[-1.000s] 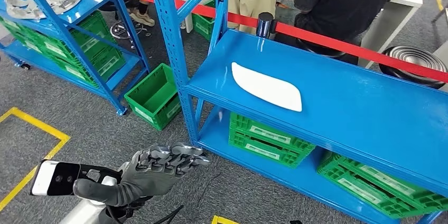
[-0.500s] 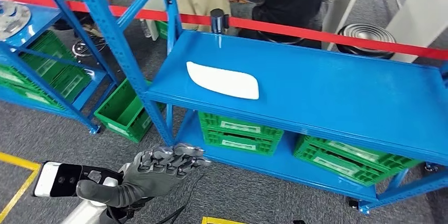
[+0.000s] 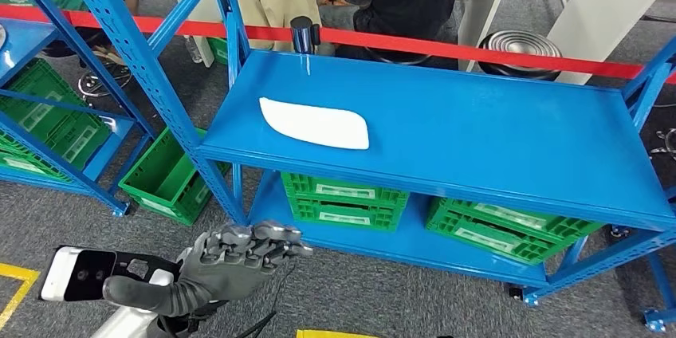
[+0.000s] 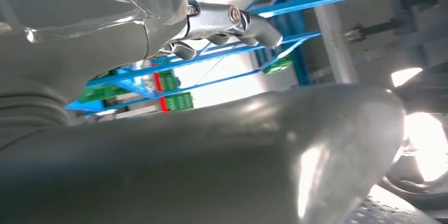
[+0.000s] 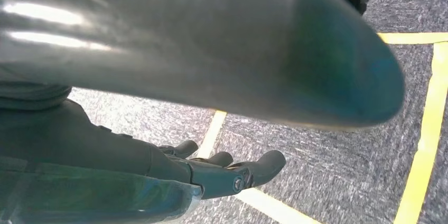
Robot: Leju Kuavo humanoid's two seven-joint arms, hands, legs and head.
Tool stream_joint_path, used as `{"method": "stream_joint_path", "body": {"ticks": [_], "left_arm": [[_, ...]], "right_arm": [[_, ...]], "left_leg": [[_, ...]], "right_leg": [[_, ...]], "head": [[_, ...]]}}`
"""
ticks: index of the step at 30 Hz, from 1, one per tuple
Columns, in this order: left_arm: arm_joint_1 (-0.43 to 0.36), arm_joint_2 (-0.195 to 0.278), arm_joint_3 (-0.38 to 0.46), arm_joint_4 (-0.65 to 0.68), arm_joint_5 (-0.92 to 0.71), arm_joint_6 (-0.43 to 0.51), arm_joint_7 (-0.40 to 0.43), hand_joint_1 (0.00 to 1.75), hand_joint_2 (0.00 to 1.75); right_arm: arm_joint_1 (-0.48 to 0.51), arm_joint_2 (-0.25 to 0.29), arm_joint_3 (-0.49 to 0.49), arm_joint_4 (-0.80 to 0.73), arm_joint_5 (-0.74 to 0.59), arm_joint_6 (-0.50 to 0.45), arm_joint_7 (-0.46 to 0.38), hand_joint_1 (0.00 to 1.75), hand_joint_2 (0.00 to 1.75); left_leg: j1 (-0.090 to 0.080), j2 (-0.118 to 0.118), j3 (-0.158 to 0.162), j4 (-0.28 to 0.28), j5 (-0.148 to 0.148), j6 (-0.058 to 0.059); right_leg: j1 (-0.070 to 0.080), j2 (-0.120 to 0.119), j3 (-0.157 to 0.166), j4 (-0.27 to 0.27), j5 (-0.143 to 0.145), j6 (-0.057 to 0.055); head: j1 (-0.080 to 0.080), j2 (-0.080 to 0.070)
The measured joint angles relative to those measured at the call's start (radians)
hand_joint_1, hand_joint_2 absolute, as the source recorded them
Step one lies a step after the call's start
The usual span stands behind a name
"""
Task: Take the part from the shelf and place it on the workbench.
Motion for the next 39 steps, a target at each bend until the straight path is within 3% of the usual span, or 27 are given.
{"method": "stream_joint_path", "body": {"ticks": [2,4,5,7,8,10,12,14,15,17,19,20,21,23,24,27,29,31,33,34,35,36,38,39], "left_arm": [[0.002,-0.002,0.0,0.001,0.004,-0.002,0.001,0.0,0.0],[0.004,-0.003,-0.001,0.004,0.01,-0.003,0.002,0.0,0.0],[0.004,-0.004,-0.002,0.005,0.014,-0.005,0.001,0.0,0.0],[0.004,-0.006,-0.002,0.007,0.023,-0.008,-0.001,0.0,0.0],[0.004,-0.007,-0.002,0.007,0.027,-0.01,-0.002,0.0,0.0],[0.004,-0.009,-0.003,0.008,0.032,-0.014,-0.002,0.0,0.0],[0.005,-0.01,-0.004,0.008,0.034,-0.016,-0.003,0.0,0.0],[0.005,-0.01,-0.004,0.007,0.035,-0.016,-0.003,0.0,0.0],[0.005,-0.01,-0.003,0.007,0.035,-0.015,-0.003,0.0,0.0],[0.006,-0.009,-0.003,0.006,0.035,-0.014,-0.002,0.0,0.0],[0.008,-0.006,-0.003,0.006,0.035,-0.011,0.0,0.0,0.0],[0.009,-0.005,-0.002,0.006,0.035,-0.009,0.0,0.0,0.0],[0.01,-0.004,-0.002,0.006,0.035,-0.008,0.001,0.0,0.0],[0.01,-0.003,0.003,0.005,0.036,-0.006,0.001,0.0,0.0],[0.009,-0.003,0.006,0.004,0.037,-0.006,0.0,0.0,0.0],[0.011,-0.003,0.014,0.001,0.041,-0.007,-0.002,0.0,0.0],[0.012,-0.004,0.016,-0.001,0.043,-0.008,-0.002,0.0,0.0],[0.013,-0.006,0.017,-0.002,0.043,-0.008,-0.002,0.0,0.0],[0.015,-0.008,0.017,-0.002,0.036,-0.009,-0.002,0.0,0.0],[0.016,-0.008,0.016,-0.001,0.031,-0.01,-0.001,0.0,0.0],[0.017,-0.008,0.016,-0.001,0.028,-0.012,0.001,0.0,0.0],[0.017,-0.008,0.015,0.0,0.025,-0.013,0.004,0.0,0.0],[0.016,-0.01,0.013,0.002,0.027,-0.013,0.011,0.0,0.0],[0.015,-0.011,0.012,0.004,0.03,-0.012,0.015,0.0,0.0]], "right_arm": [[0.0,-0.006,0.0,0.0,-0.001,-0.003,-0.001,0.0,0.0],[0.003,-0.013,0.0,0.0,-0.002,-0.006,-0.001,0.0,0.0],[0.006,-0.015,0.0,0.0,-0.002,-0.007,-0.002,0.0,0.0],[0.009,-0.019,0.001,0.0,-0.003,-0.007,-0.003,0.0,0.0],[0.01,-0.019,0.001,0.0,-0.004,-0.006,-0.005,0.0,0.0],[0.014,-0.019,0.003,0.0,-0.006,-0.002,-0.006,0.0,0.0],[0.022,-0.02,0.005,0.0,-0.007,0.002,-0.006,0.0,0.0],[0.029,-0.02,0.006,0.001,-0.009,0.003,-0.006,0.0,0.0],[0.03,-0.02,0.008,0.001,-0.01,0.003,-0.007,0.0,0.0],[0.032,-0.019,0.011,0.001,-0.011,0.004,-0.006,0.0,0.0],[0.033,-0.018,0.016,0.001,-0.012,0.008,-0.003,0.0,0.0],[0.033,-0.017,0.018,0.001,-0.012,0.009,-0.001,0.0,0.0],[0.033,-0.016,0.02,0.001,-0.013,0.01,0.001,0.0,0.0],[0.031,-0.01,0.024,0.001,-0.016,0.011,0.002,0.0,0.0],[0.031,-0.007,0.025,0.001,-0.019,0.009,0.002,0.0,0.0],[0.032,-0.002,0.026,0.001,-0.028,0.002,0.003,0.0,0.0],[0.032,0.0,0.027,0.001,-0.031,-0.001,0.003,0.0,0.0],[0.029,-0.001,0.027,0.001,-0.036,-0.007,0.002,0.0,0.0],[0.029,-0.004,0.027,0.002,-0.046,-0.021,-0.002,0.0,0.0],[0.031,-0.006,0.027,0.003,-0.052,-0.028,-0.005,0.0,0.0],[0.032,-0.009,0.026,0.003,-0.057,-0.033,-0.007,0.0,0.0],[0.033,-0.011,0.026,0.004,-0.061,-0.036,-0.008,0.0,0.0],[0.035,-0.014,0.026,0.005,-0.066,-0.038,-0.012,0.0,0.0],[0.034,-0.014,0.025,0.005,-0.069,-0.037,-0.014,0.0,0.0]], "left_leg": [[0.001,0.007,-0.001,-0.004,0.002,-0.006],[0.004,0.012,-0.005,-0.001,-0.001,-0.016],[0.007,0.013,-0.006,0.003,-0.003,-0.023],[0.015,0.016,-0.01,0.02,-0.013,-0.041],[0.017,0.018,-0.014,0.033,-0.02,-0.051],[0.015,0.019,-0.022,0.052,-0.029,-0.065],[0.018,0.018,-0.025,0.058,-0.032,-0.07],[0.023,0.015,-0.035,0.085,-0.053,-0.077],[0.025,0.013,-0.053,0.126,-0.079,-0.081],[0.026,0.009,-0.114,0.259,-0.146,-0.085],[0.025,0.008,-0.163,0.355,-0.173,-0.082],[0.023,0.008,-0.162,0.348,-0.157,-0.075],[0.02,0.006,-0.14,0.301,-0.125,-0.064],[0.009,0.0,-0.073,0.163,-0.063,-0.031],[0.003,0.0,-0.05,0.112,-0.05,-0.018],[-0.011,0.007,-0.027,0.052,-0.049,0.0],[-0.009,0.008,-0.001,0.022,-0.039,0.005],[-0.004,0.011,0.018,0.011,-0.032,0.002],[-0.002,0.013,0.019,0.012,-0.028,-0.003],[-0.001,0.014,0.019,0.012,-0.029,-0.006],[0.002,0.013,0.02,0.014,-0.03,-0.009],[0.006,0.013,0.021,0.016,-0.034,-0.015],[0.015,0.013,0.024,0.03,-0.047,-0.035],[0.015,0.014,0.021,0.04,-0.054,-0.045]], "right_leg": [[-0.007,-0.015,-0.06,0.125,-0.054,0.003],[-0.018,-0.02,-0.095,0.197,-0.074,0.02],[-0.023,-0.022,-0.081,0.174,-0.06,0.034],[-0.033,-0.031,-0.009,0.047,-0.016,0.062],[-0.035,-0.032,0.022,-0.009,-0.001,0.066],[-0.031,-0.03,0.044,-0.045,0.002,0.049],[-0.029,-0.025,0.044,-0.04,0.002,0.028],[-0.03,-0.022,0.044,-0.04,0.003,0.017],[-0.031,-0.02,0.045,-0.041,0.004,0.012],[-0.027,-0.018,0.044,-0.041,0.004,0.006],[-0.02,-0.016,0.044,-0.04,0.003,0.005],[-0.015,-0.014,0.044,-0.041,0.003,0.004],[-0.01,-0.011,0.046,-0.041,0.003,0.004],[-0.003,-0.006,0.048,-0.042,0.002,0.003],[-0.003,-0.005,0.048,-0.044,0.001,0.004],[-0.006,-0.009,0.05,-0.041,0.019,0.018],[-0.006,-0.015,0.044,-0.016,0.023,0.025],[-0.008,-0.018,0.006,0.055,-0.019,0.017],[-0.012,-0.019,-0.058,0.174,-0.072,0.015],[-0.016,-0.019,-0.083,0.213,-0.085,0.02],[-0.02,-0.02,-0.092,0.216,-0.08,0.028],[-0.025,-0.022,-0.08,0.178,-0.057,0.042],[-0.034,-0.029,-0.03,0.042,0.005,0.068],[-0.034,-0.034,-0.012,-0.008,0.018,0.068]], "head": [[0.0,0.0],[0.0,0.0],[0.0,0.0],[0.0,0.0],[0.001,0.0],[0.001,0.0],[-0.001,0.0],[-0.002,0.0],[-0.002,0.0],[-0.002,0.0],[-0.002,0.0],[-0.002,0.0],[-0.002,0.0],[-0.001,0.0],[0.0,0.0],[0.001,0.0],[0.001,0.0],[0.002,0.0],[0.002,0.0],[0.002,0.0],[0.002,0.0],[0.002,0.0],[0.004,0.0],[0.005,0.0]]}}
